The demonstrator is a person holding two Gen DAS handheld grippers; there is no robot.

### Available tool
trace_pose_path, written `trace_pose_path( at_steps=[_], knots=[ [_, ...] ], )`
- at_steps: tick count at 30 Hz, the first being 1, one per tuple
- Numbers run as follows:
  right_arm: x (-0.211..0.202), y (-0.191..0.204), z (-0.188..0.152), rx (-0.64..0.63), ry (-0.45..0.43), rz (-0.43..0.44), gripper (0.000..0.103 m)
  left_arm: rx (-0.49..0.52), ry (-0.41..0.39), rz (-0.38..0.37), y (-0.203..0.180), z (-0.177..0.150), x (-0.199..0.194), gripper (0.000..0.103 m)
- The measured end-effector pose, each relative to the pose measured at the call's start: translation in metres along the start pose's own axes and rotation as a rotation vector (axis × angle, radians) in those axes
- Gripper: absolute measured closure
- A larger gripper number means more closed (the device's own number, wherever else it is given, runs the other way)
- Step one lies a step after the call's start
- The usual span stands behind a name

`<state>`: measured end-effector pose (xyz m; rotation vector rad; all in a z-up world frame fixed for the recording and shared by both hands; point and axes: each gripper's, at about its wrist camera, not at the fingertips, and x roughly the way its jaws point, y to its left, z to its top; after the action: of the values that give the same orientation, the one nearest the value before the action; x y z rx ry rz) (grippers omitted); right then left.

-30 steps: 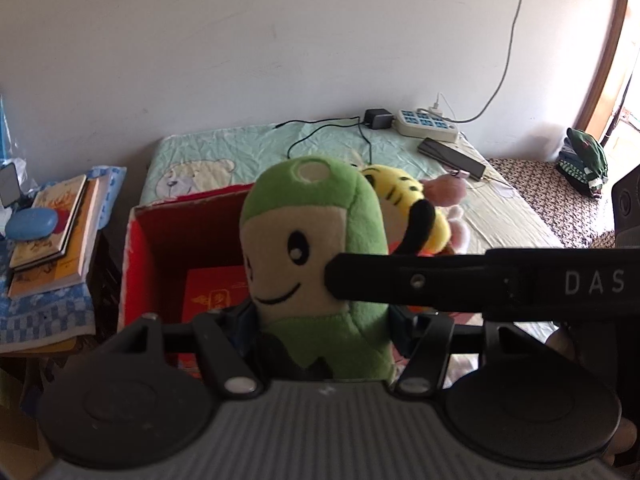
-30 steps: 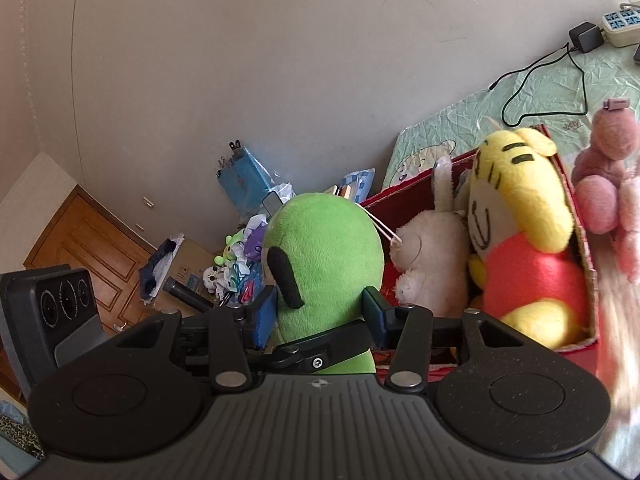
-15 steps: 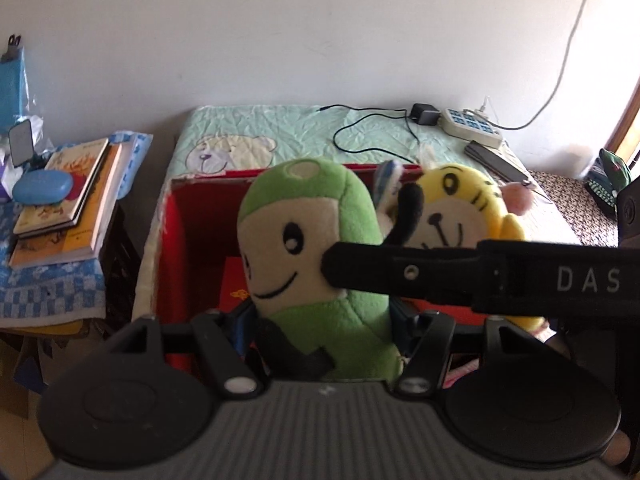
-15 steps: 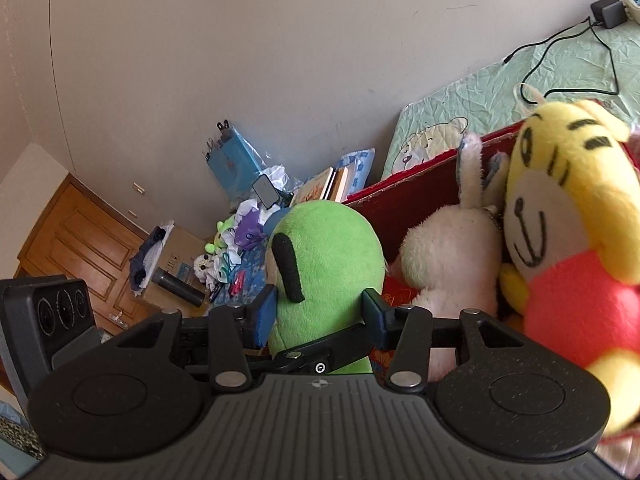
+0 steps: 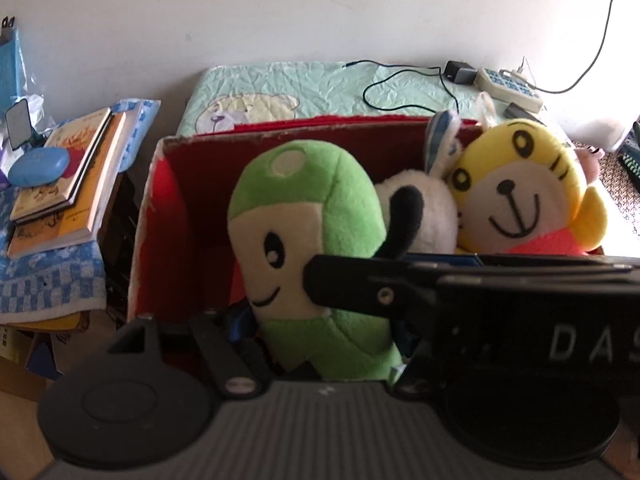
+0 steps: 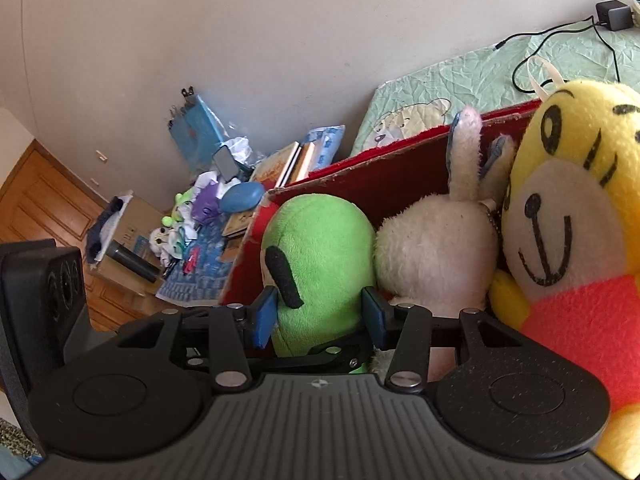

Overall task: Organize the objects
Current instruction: 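Lower the green plush into the box beside the white bunny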

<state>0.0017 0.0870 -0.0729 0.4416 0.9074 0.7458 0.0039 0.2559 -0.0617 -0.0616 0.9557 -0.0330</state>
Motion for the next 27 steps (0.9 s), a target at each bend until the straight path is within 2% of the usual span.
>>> trace_pose_path(
  at_steps=[6, 12, 27],
  knots=[
    [0.01, -0.013, -0.001, 0.066, 0.013, 0.013, 0.054, 0.009, 0.033, 0.028, 0.002, 0.003, 0.011, 0.04],
    [0.012, -0.021, -0.002, 0.108, 0.014, 0.042, 0.055, 0.05, 0.05, 0.083, -0.005, 0.005, 0.018, 0.033],
    [0.009, -0.022, 0.0, 0.094, 0.015, 0.043, 0.053, 0.052, 0.052, 0.081, -0.004, 0.005, 0.019, 0.029]
  ],
)
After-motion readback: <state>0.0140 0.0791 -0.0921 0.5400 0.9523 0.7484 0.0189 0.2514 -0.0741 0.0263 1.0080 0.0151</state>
